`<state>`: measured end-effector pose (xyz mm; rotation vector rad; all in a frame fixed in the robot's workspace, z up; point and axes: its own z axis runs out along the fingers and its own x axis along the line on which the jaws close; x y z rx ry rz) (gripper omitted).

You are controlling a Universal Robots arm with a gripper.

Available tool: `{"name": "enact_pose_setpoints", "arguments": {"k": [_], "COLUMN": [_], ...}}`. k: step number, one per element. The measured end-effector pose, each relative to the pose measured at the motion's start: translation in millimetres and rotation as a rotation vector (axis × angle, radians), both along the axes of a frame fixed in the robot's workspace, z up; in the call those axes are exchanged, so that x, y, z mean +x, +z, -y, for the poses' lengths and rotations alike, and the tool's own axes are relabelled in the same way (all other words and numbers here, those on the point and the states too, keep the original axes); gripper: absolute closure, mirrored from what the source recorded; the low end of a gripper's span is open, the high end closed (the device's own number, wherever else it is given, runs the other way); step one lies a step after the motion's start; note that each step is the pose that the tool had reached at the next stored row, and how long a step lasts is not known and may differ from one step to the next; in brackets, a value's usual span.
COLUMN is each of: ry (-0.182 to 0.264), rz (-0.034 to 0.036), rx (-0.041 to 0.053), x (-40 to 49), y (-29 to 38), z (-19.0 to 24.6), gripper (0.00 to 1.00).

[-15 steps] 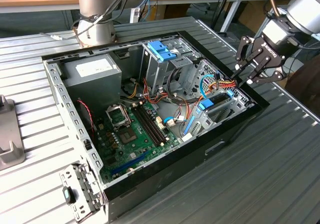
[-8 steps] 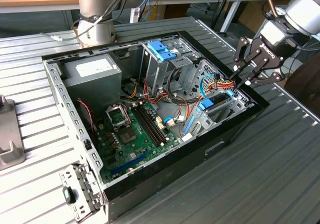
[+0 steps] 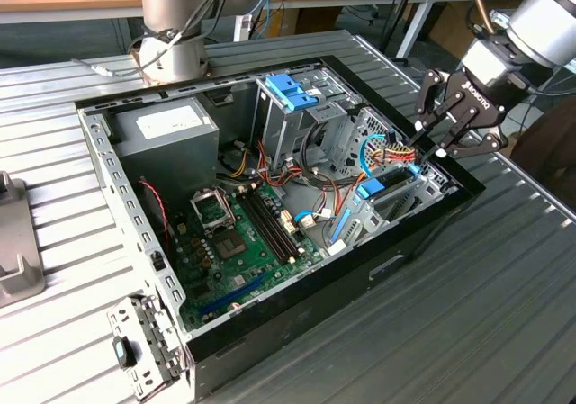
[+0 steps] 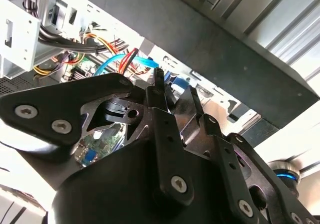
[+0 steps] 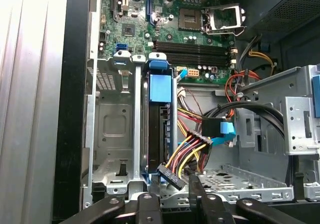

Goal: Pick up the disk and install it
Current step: 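Insert the first disk wire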

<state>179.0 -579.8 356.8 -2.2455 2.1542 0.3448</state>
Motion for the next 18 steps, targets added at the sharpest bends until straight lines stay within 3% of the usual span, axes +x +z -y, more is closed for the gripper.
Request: {"name": "enact_pose_setpoints", "arguments": {"k": [13, 18], "ry": [0.0, 0.0], "rz": [0.0, 0.0], "rx": [0.0001, 0.0], "x": [-14.5, -24.3], "y": [-1.7, -2.1], "z": [1.0, 1.2], "gripper": [0.64, 0.64]}}
